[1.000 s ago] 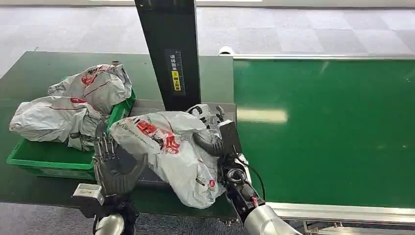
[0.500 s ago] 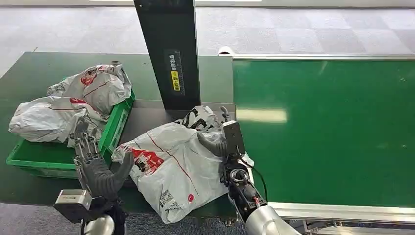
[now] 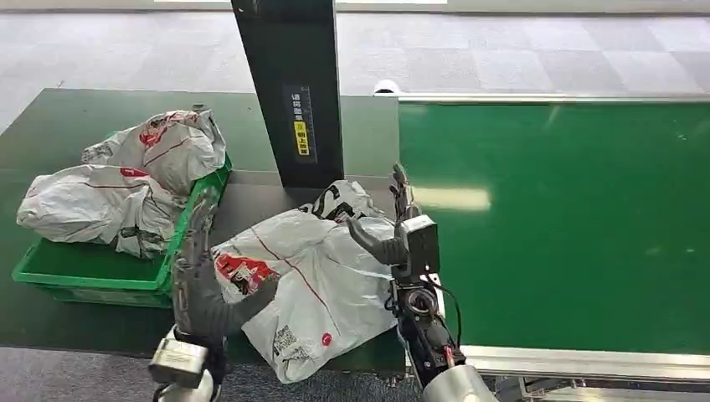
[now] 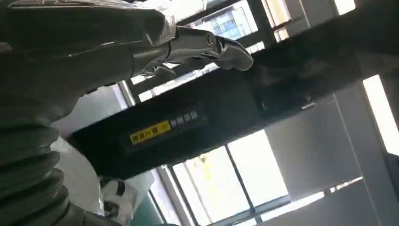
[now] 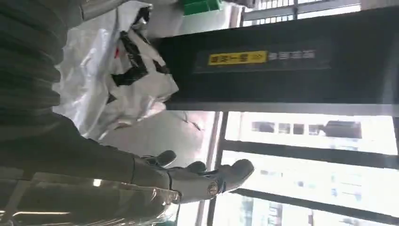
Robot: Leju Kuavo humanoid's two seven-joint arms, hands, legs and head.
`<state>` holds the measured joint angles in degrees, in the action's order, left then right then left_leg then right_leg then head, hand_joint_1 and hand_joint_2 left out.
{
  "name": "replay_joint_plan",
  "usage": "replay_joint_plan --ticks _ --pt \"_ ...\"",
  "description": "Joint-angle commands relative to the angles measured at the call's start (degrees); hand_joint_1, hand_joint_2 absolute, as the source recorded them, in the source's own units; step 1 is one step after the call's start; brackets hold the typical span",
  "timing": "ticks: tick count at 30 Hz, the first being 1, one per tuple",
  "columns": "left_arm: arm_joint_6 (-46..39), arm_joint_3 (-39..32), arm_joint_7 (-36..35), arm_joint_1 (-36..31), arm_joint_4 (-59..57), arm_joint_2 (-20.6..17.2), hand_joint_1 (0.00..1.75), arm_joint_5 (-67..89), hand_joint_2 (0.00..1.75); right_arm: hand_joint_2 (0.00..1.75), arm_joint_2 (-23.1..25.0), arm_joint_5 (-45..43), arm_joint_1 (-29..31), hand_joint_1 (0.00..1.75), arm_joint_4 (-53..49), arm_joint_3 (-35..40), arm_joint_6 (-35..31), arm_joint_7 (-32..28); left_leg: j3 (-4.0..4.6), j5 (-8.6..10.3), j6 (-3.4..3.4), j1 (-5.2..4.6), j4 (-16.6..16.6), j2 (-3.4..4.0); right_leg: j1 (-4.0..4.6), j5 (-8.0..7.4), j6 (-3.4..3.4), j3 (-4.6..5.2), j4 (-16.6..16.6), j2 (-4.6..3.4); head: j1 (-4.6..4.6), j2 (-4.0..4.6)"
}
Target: Moved the parcel from conveyor to table for the left to box.
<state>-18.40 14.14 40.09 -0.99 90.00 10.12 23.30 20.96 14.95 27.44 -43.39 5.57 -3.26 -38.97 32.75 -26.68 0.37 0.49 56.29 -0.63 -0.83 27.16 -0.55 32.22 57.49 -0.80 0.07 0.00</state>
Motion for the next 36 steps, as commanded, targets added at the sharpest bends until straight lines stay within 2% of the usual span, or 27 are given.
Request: replay_joint_plan --ticks 1,2,3,4,5,6,7,9,10,13,14,19,28,31,34,35,36 --pt "14.7 9.5 -14.5 -12.7 -24.9 -0.9 0.00 14.4 1.75 1.75 -9.3 -4.4 -10.7 0.00 -22.5 12.8 -12.5 -1.0 -0.03 0.03 0.01 0.00 -0.1 -0.10 0.01 0.02 0.04 -0.05 0.0 0.16 -0.02 0.00" --pt "8.7 7.2 -20.3 -20.2 -46.5 4.3 0.00 27.2 1.75 1.75 -11.3 -5.0 -14.7 0.00 -44.1 10.5 -9.5 -1.0 -0.03 0.04 0.02 0.02 -0.1 -0.14 0.04 0.02 0.06 -0.06 -0.1 0.24 -0.02 0.00" --pt "2.2 4.4 -15.3 -26.4 -62.0 7.8 0.00 27.7 1.75 1.75 -9.1 -2.0 -18.5 0.00 -54.5 4.5 -2.1 2.3 0.01 0.23 -0.01 0.01 -0.2 -0.98 0.02 0.08 0.02 -0.31 -0.2 1.05 -0.04 0.00" --pt "0.7 3.5 -14.0 -28.0 -65.6 8.6 0.00 27.8 1.75 1.75 -7.4 -0.7 -19.8 0.00 -57.5 2.1 1.3 3.7 0.01 0.27 -0.04 -0.01 0.0 -1.10 -0.04 0.10 0.00 0.03 -0.2 1.16 -0.20 0.00" --pt "0.7 3.5 -14.0 -28.0 -65.6 8.6 0.00 27.8 1.75 1.75 -7.4 -0.7 -19.8 0.00 -57.5 2.1 1.3 3.7 0.08 0.35 -0.06 -0.02 0.0 -1.68 -0.05 0.18 -0.02 -0.02 -0.2 1.73 -0.04 0.00" --pt "0.7 3.1 -13.7 -28.1 -65.8 8.6 0.00 28.0 1.75 1.75 -6.2 0.2 -19.5 0.00 -56.1 1.1 2.1 2.7 0.22 0.28 -0.14 -0.09 0.1 -1.89 -0.14 0.34 -0.22 0.14 -0.1 1.89 0.06 0.00" --pt "1.1 2.7 -13.7 -27.7 -65.1 8.5 0.00 28.4 1.75 1.75 -4.9 1.3 -19.2 0.00 -54.5 0.0 3.1 1.3 0.10 0.13 -0.12 -0.02 0.0 -1.48 -0.05 0.31 -0.11 0.01 -0.1 1.48 0.26 0.00" --pt "1.9 2.5 -13.9 -27.0 -63.7 8.2 0.00 28.7 1.75 1.75 -4.2 2.0 -18.6 0.00 -52.2 -0.4 3.2 -0.2 0.10 0.02 -0.07 0.01 0.0 -0.51 0.00 -0.01 0.11 -0.11 -0.1 0.57 0.09 0.00" --pt "3.9 3.7 -19.4 -28.1 -66.0 7.7 0.00 31.1 1.75 1.75 -3.7 3.1 -19.2 0.00 -52.2 -1.9 -0.2 -1.0 0.05 0.04 -0.06 -0.02 0.0 -0.20 -0.03 -0.06 0.00 -0.05 -0.1 0.22 0.15 0.00" --pt "3.1 3.3 -22.1 -29.9 -70.3 7.1 0.00 33.6 1.75 1.75 -6.6 -1.2 -21.1 0.00 -51.7 -4.7 1.8 -1.0 0.02 0.07 -0.04 0.05 0.0 -0.42 0.03 -0.05 0.01 -0.11 -0.2 0.43 0.13 0.00" --pt "2.8 2.8 -22.5 -30.3 -71.0 6.8 0.00 33.8 1.75 1.75 -6.4 -1.4 -20.8 0.00 -50.3 -5.3 2.7 -1.0 0.02 0.10 -0.04 0.07 0.0 -0.48 0.06 -0.06 0.02 -0.17 -0.2 0.53 0.13 0.00" --pt "2.9 2.7 -22.3 -30.4 -71.1 6.7 0.00 33.9 1.75 1.75 -6.1 -1.0 -20.3 0.00 -49.8 -5.0 2.3 -1.0 -0.06 0.03 -0.04 0.01 0.0 -0.06 0.01 -0.09 0.01 -0.11 -0.1 0.08 0.13 0.00" --pt "2.9 2.7 -22.3 -30.4 -71.1 6.7 0.00 33.9 1.75 1.75 -6.1 -1.0 -20.3 0.00 -49.8 -5.0 2.3 -1.0 -0.31 0.10 -0.07 0.02 0.0 -0.06 0.02 -0.13 0.00 -0.41 -0.1 0.09 0.11 0.00" --pt "1.6 2.1 -26.8 -31.0 -72.0 5.5 0.00 36.5 1.75 1.75 -5.2 1.6 -20.1 0.00 -43.8 -6.5 3.3 -1.0 -0.41 0.08 -0.07 0.03 0.0 -0.03 0.03 -0.14 -0.02 -0.51 -0.1 0.05 0.11 0.00" --pt "0.0 0.9 -28.5 -31.4 -72.7 4.2 0.00 38.0 1.75 1.75 -5.0 -0.6 -22.4 0.00 -42.7 -8.4 3.2 -1.0 -0.35 0.23 -0.06 0.08 -0.2 0.13 0.09 -0.33 0.03 -0.45 -0.4 -0.02 0.11 0.00" --pt "-0.2 0.6 -28.3 -31.4 -72.8 4.1 0.38 37.9 1.75 1.75 -5.3 -1.2 -23.3 0.00 -43.4 -8.5 3.4 -1.0 -0.43 0.22 -0.05 0.08 -0.2 0.13 0.10 -0.33 0.04 -0.54 -0.4 -0.03 0.11 0.00" --pt "-0.5 0.3 -28.2 -31.4 -72.8 4.1 1.71 38.0 1.75 1.75 -5.6 -1.9 -24.4 0.00 -43.7 -8.5 3.5 -1.0 -0.48 0.19 -0.05 0.07 -0.2 0.07 0.08 -0.28 0.03 -0.60 -0.3 0.00 0.13 0.00"
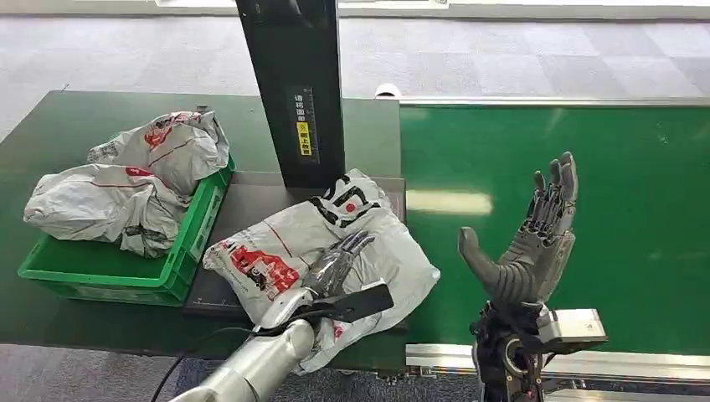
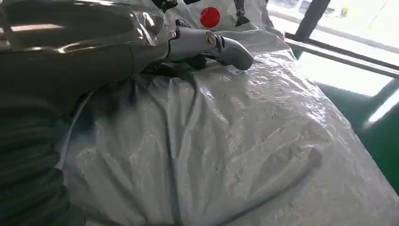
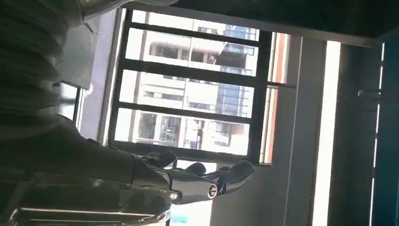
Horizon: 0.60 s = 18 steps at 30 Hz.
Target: Moved the parcel from conveyor to table for the left to box.
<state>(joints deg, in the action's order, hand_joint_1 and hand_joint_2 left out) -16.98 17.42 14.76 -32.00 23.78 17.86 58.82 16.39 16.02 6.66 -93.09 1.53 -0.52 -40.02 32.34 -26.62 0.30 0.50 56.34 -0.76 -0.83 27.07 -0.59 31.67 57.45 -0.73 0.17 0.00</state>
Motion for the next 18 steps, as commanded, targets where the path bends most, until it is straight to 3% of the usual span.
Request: replay_joint_plan --ticks 1,7,11,18 --pt "-2.3 -3.2 -2.8 -0.3 -6.5 -3.6 1.75 2.6 1.75 1.75 -1.2 -3.2 -4.0 0.00 5.8 -4.3 0.8 0.0 -0.13 0.03 0.02 0.07 -0.1 0.05 0.08 -0.06 0.05 -0.16 -0.2 0.03 0.02 0.00" --pt "-6.0 -9.6 4.5 -0.1 -4.4 -3.0 1.75 -1.4 1.75 1.75 -2.0 -4.3 -4.3 0.00 6.4 -3.8 -0.5 0.0 0.10 0.19 0.02 0.07 -0.3 0.35 0.11 -0.29 0.11 0.17 -0.3 -0.15 0.00 0.00" --pt "-5.9 -11.7 9.4 -0.8 -3.6 -2.6 1.75 -3.2 1.75 1.75 -1.8 -4.4 -4.5 0.00 7.1 -4.1 -0.4 0.0 -0.13 0.01 0.01 0.07 -0.1 0.15 0.10 -0.06 0.05 -0.05 -0.1 -0.07 0.00 0.00" --pt "-5.9 -11.7 9.4 -0.8 -3.6 -2.6 1.75 -3.2 1.75 1.75 -1.8 -4.4 -4.5 0.00 7.1 -4.1 -0.4 0.0 -0.07 0.01 0.00 0.05 -0.1 0.12 0.09 -0.05 0.05 0.01 -0.1 -0.05 0.00 0.00"
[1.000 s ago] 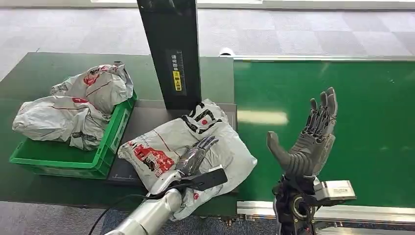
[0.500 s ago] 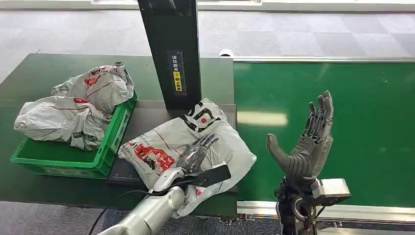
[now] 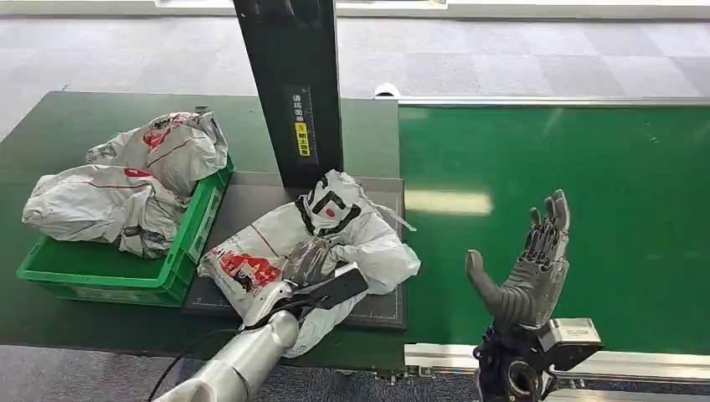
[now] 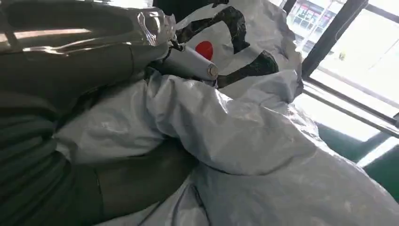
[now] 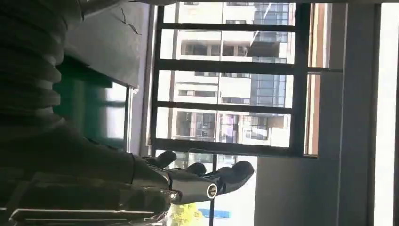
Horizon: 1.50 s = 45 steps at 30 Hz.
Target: Moved the parcel from conveyor to table for the left to box.
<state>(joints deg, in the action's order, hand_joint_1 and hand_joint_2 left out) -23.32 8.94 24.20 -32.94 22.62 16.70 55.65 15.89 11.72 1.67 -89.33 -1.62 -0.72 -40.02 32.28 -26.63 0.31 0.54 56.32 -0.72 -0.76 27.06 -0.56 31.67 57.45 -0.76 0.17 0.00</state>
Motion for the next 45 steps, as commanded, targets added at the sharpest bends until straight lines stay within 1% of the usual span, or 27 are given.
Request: replay_joint_plan --ticks 1,6,8,9,11,12,13,14,15,17,18,19,20,22,23,32,33,35,36,37,38,39,40,41,42,44,45 --pt "0.5 -3.2 -0.1 0.2 -2.5 -1.5 1.75 -0.1 1.75 1.75 -1.3 -0.1 0.5 0.00 3.4 -1.0 -0.2 0.0 0.09 0.07 -0.02 0.03 -0.1 0.15 0.05 -0.12 0.04 0.09 -0.1 -0.03 0.00 0.00" --pt "-0.1 -5.0 4.8 -0.5 -1.5 -0.6 1.75 -1.7 1.75 1.75 -1.2 -0.7 0.3 0.00 3.7 -1.4 -0.2 0.0 0.15 0.10 0.00 0.04 -0.1 0.14 0.06 -0.15 0.05 0.15 -0.2 0.01 0.00 0.00" --pt "0.5 -7.9 14.2 0.0 2.4 0.4 1.75 -6.7 1.75 1.75 -1.4 -0.8 0.0 0.00 3.7 -1.8 -0.7 0.0 0.12 0.05 0.00 0.03 0.0 0.05 0.04 -0.07 0.04 0.13 -0.1 0.05 0.00 0.00" --pt "3.4 -5.5 15.8 2.3 10.6 0.5 1.75 -11.5 1.75 1.75 -1.4 -1.3 -0.1 0.00 4.0 -2.4 -0.5 0.0 0.16 0.05 -0.01 0.04 0.0 0.04 0.05 -0.07 0.03 0.16 -0.1 0.07 0.00 0.00" --pt "4.6 4.1 15.8 6.5 27.0 -2.0 1.75 -20.9 1.75 1.75 -1.6 -3.0 0.2 0.00 5.3 -3.7 1.3 0.0 0.29 0.09 -0.03 0.06 -0.1 0.04 0.08 -0.12 0.04 0.26 -0.2 0.13 0.00 0.00" --pt "5.9 9.3 15.8 9.7 41.4 -4.2 1.75 -26.1 1.75 1.75 -1.9 -3.2 0.3 0.00 5.6 -4.2 1.2 0.0 0.28 0.03 -0.01 0.04 0.0 0.05 0.05 -0.06 0.02 0.29 -0.1 0.05 0.02 0.00" --pt "4.8 12.2 15.8 12.0 51.4 -6.0 1.75 -27.3 1.75 1.75 -2.1 -3.7 0.3 0.00 5.8 -4.5 1.6 0.0 0.36 0.06 -0.02 0.05 0.0 0.02 0.06 -0.07 0.03 0.34 -0.1 0.12 0.02 0.00" --pt "1.1 16.3 15.8 14.9 65.4 -8.6 1.75 -29.1 1.75 1.75 -2.2 -4.1 0.5 0.00 6.5 -4.7 2.0 0.0 0.46 0.02 0.00 0.07 0.1 0.13 0.08 -0.07 0.04 0.48 0.0 -0.02 0.00 0.00" --pt "-1.6 18.3 15.8 16.7 71.5 -10.2 1.75 -28.8 1.75 1.75 -2.3 -4.4 0.8 0.00 7.1 -4.8 2.1 0.0 0.52 -0.01 0.01 0.08 0.1 0.20 0.08 -0.07 0.04 0.56 0.0 -0.10 0.02 0.00" --pt "-16.0 23.8 15.8 21.6 85.1 -15.4 1.75 -23.9 1.75 1.75 -2.4 -6.2 1.2 0.00 8.5 -5.8 3.4 0.0 0.56 -0.02 0.02 0.05 0.1 0.26 0.05 -0.07 0.04 0.61 0.0 -0.19 0.02 0.00" --pt "-16.7 20.4 15.8 24.3 89.1 -13.1 1.75 -18.8 1.75 1.75 -2.3 -6.5 1.0 0.00 8.5 -6.2 3.6 0.0 0.52 -0.09 0.03 0.06 0.0 0.41 0.07 -0.05 0.06 0.61 0.0 -0.30 0.00 0.00" --pt "-16.7 15.0 15.8 26.0 92.3 -9.1 1.75 -14.6 1.75 1.75 -2.2 -6.6 0.6 0.00 8.4 -6.4 3.7 0.0 0.47 -0.08 0.02 0.03 0.0 0.30 0.04 -0.03 0.04 0.53 0.0 -0.23 0.02 0.00" --pt "-16.7 11.7 15.8 25.9 92.2 -7.6 1.75 -14.3 1.75 1.75 -1.9 -6.6 0.0 0.00 8.0 -6.3 3.8 0.0 0.42 -0.16 0.02 0.03 0.0 0.35 0.05 0.04 0.06 0.49 0.0 -0.23 0.02 0.00" --pt "-16.7 7.4 15.8 24.0 88.6 -6.9 1.75 -18.0 1.75 1.75 -1.7 -6.5 -0.5 0.00 7.8 -6.1 4.2 0.0 0.48 -0.22 0.05 0.06 0.0 0.28 0.08 0.10 0.05 0.53 0.0 -0.15 0.00 0.00" --pt "-16.7 2.6 15.8 22.3 86.7 -6.6 1.75 -20.0 1.75 1.75 -1.5 -6.3 -0.5 0.00 7.9 -5.9 4.3 0.0 0.53 -0.16 0.04 0.04 0.0 0.12 0.05 0.17 0.03 0.53 0.0 -0.02 0.04 0.00" --pt "-16.7 2.6 15.8 22.3 86.7 -6.6 1.75 -20.0 1.75 1.75 -1.5 -6.3 -0.5 0.00 7.9 -5.9 4.3 0.0 0.45 -0.10 0.06 0.04 0.0 0.12 0.05 0.13 0.03 0.45 -0.1 -0.01 0.00 0.00" --pt "-16.7 -5.7 15.8 20.2 81.9 -5.1 1.75 -25.2 1.75 1.75 -1.3 -6.5 0.1 0.00 8.7 -5.9 5.0 0.0 0.43 -0.11 0.06 0.04 0.0 0.11 0.04 0.13 0.03 0.43 -0.1 -0.02 0.02 0.00" --pt "-14.9 -14.0 15.8 10.4 66.1 -12.0 1.75 -36.0 1.75 1.75 -1.1 -5.9 0.6 0.00 9.5 -5.5 5.2 0.0 0.35 -0.05 0.08 0.01 -0.1 0.15 0.02 0.08 0.06 0.39 -0.1 -0.02 0.00 0.00" --pt "-12.1 -18.4 15.8 4.8 57.3 -13.3 1.75 -36.8 1.75 1.75 -1.1 -5.7 0.7 0.00 9.8 -5.3 5.1 0.0 0.32 -0.02 0.11 -0.01 -0.1 0.05 -0.01 0.10 0.08 0.35 0.0 0.04 0.02 0.00" --pt "-8.6 -21.5 15.8 -1.2 46.9 -14.8 1.75 -34.5 1.75 1.75 -1.2 -5.5 0.7 0.00 9.9 -5.0 5.5 0.0 0.31 0.01 0.12 -0.03 -0.1 -0.07 -0.03 0.11 0.08 0.33 0.0 0.14 0.02 0.00" --pt "-3.6 -23.0 13.5 -7.6 36.7 -16.7 1.75 -32.4 1.75 1.75 -1.2 -5.6 0.8 0.00 10.1 -4.9 5.8 0.0 0.31 0.11 0.17 0.00 -0.2 -0.09 0.01 0.04 0.14 0.35 0.0 0.21 0.02 0.00" --pt "-1.6 -25.6 11.6 -16.6 20.4 -18.7 1.75 -27.5 1.75 1.75 -1.4 -5.6 1.3 0.00 10.9 -4.8 6.7 0.0 0.36 0.18 0.18 0.01 -0.1 -0.42 0.01 0.08 0.15 0.31 0.0 0.50 0.04 0.00" --pt "-3.2 -26.0 8.4 -21.6 10.4 -20.3 1.75 -22.7 1.75 1.75 -1.5 -5.5 1.9 0.00 11.9 -4.6 7.7 0.0 0.37 0.20 0.18 0.04 -0.1 -0.44 0.04 0.07 0.16 0.39 0.1 0.52 -0.02 0.00" --pt "-5.5 -21.5 -8.7 -26.2 -3.3 -23.0 1.75 -9.8 1.75 1.75 -1.6 -4.7 3.6 0.00 14.5 -3.9 9.5 0.0 0.44 0.36 0.23 0.07 -0.1 -0.49 0.07 -0.06 0.26 0.47 0.1 0.60 0.00 0.00" --pt "-5.4 -21.3 -9.1 -26.3 -4.2 -23.0 1.75 -9.1 1.75 1.75 -1.5 -4.6 3.9 0.00 14.9 -3.9 9.3 0.0 0.36 0.43 0.22 0.06 -0.1 -0.64 0.07 0.00 0.21 0.41 0.1 0.70 0.04 0.00" --pt "-8.3 -18.8 -13.7 -25.8 -7.7 -22.5 1.75 -3.1 1.75 1.75 -1.3 -4.3 5.8 0.00 17.5 -3.1 9.1 0.0 0.31 0.53 0.31 0.14 -0.2 -0.02 0.18 -0.32 0.36 0.53 -0.1 0.12 0.02 0.00" --pt "-7.7 -18.0 -14.2 -25.6 -8.1 -22.1 1.75 -1.8 1.75 1.75 -1.3 -4.4 6.0 0.00 18.0 -2.9 9.0 0.0 0.33 0.44 0.36 0.16 -0.2 0.38 0.20 -0.47 0.51 0.54 0.0 -0.20 0.02 0.00"
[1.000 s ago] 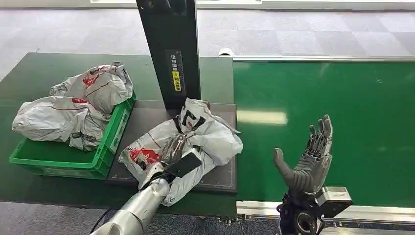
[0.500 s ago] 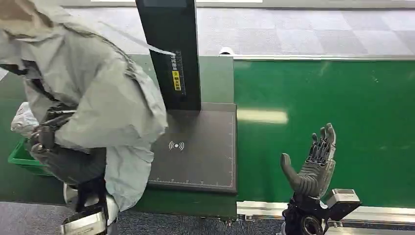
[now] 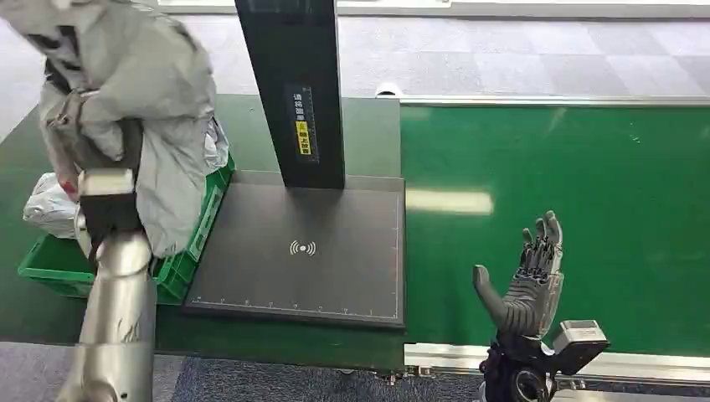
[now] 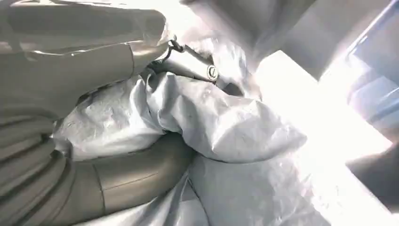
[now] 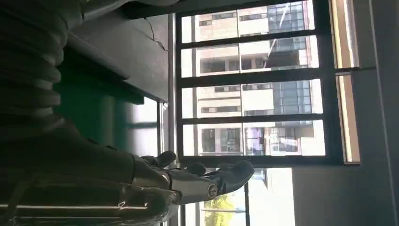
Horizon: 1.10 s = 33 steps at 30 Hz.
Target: Moved the parcel from conveyor to table for the left to box.
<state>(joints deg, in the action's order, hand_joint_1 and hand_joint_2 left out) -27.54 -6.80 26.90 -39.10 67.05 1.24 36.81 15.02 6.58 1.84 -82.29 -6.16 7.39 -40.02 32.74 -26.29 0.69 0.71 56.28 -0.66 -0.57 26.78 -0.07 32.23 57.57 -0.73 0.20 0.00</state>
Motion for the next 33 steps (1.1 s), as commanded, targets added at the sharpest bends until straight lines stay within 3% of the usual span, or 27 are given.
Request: replay_joint_plan --ticks 1,8,16,17,27,28,30,33 --pt "-3.0 -2.2 -16.9 -19.1 -52.6 -6.0 1.75 17.2 1.75 1.75 -0.4 0.6 6.1 0.00 11.4 1.6 1.0 0.0 -0.09 0.20 0.02 0.00 -0.2 0.53 0.03 -0.33 0.07 0.11 -0.2 -0.39 -0.04 0.00" --pt "-4.0 0.3 -21.2 -18.4 -52.4 -4.3 1.75 22.3 1.75 1.75 -0.8 -0.1 4.7 0.00 11.0 1.3 0.7 0.0 0.29 0.08 0.00 0.05 0.0 0.47 0.06 -0.25 -0.03 0.39 0.0 -0.50 0.02 0.00" --pt "-5.6 1.9 -27.7 -18.1 -52.6 -5.4 1.75 28.3 1.75 1.75 -1.5 -0.5 4.0 0.00 11.1 0.7 0.7 0.0 0.50 0.12 0.01 0.05 0.0 0.43 0.06 -0.29 -0.01 0.67 0.0 -0.48 -0.02 0.00" --pt "-5.8 1.2 -28.1 -18.1 -52.4 -5.6 1.20 28.1 1.75 1.75 -1.5 -0.5 4.0 0.00 11.3 0.7 0.7 0.0 0.50 0.10 0.01 0.06 0.0 0.46 0.07 -0.28 -0.02 0.68 0.0 -0.53 -0.02 0.00" --pt "-5.8 1.2 -28.1 -18.1 -52.4 -5.6 1.20 28.1 1.75 1.75 -1.5 -0.5 4.0 0.00 11.3 0.7 0.7 0.0 0.51 0.10 -0.01 0.06 0.0 0.43 0.07 -0.27 -0.03 0.65 0.0 -0.47 0.00 0.00" --pt "-7.8 0.7 -29.7 -18.2 -52.1 -5.8 0.00 28.9 1.75 1.75 -1.5 -0.4 4.2 0.00 11.7 0.6 0.6 0.0 0.53 0.09 0.00 0.07 0.0 0.44 0.08 -0.27 -0.02 0.67 0.0 -0.49 0.00 0.00" --pt "-12.5 -2.2 -30.3 -18.7 -50.9 -6.3 0.00 28.6 1.75 1.75 -1.3 -0.2 4.1 0.00 12.0 0.2 0.3 0.0 0.52 0.10 0.00 0.08 0.0 0.43 0.09 -0.27 -0.01 0.66 0.0 -0.46 0.00 0.00" --pt "-12.5 -10.2 -33.1 -17.6 -42.5 -6.5 0.00 37.8 1.75 1.75 -1.1 0.0 3.9 0.00 12.2 0.0 0.1 0.0 0.59 0.09 0.02 0.11 0.1 0.52 0.12 -0.30 0.00 0.75 0.0 -0.55 0.00 0.00"
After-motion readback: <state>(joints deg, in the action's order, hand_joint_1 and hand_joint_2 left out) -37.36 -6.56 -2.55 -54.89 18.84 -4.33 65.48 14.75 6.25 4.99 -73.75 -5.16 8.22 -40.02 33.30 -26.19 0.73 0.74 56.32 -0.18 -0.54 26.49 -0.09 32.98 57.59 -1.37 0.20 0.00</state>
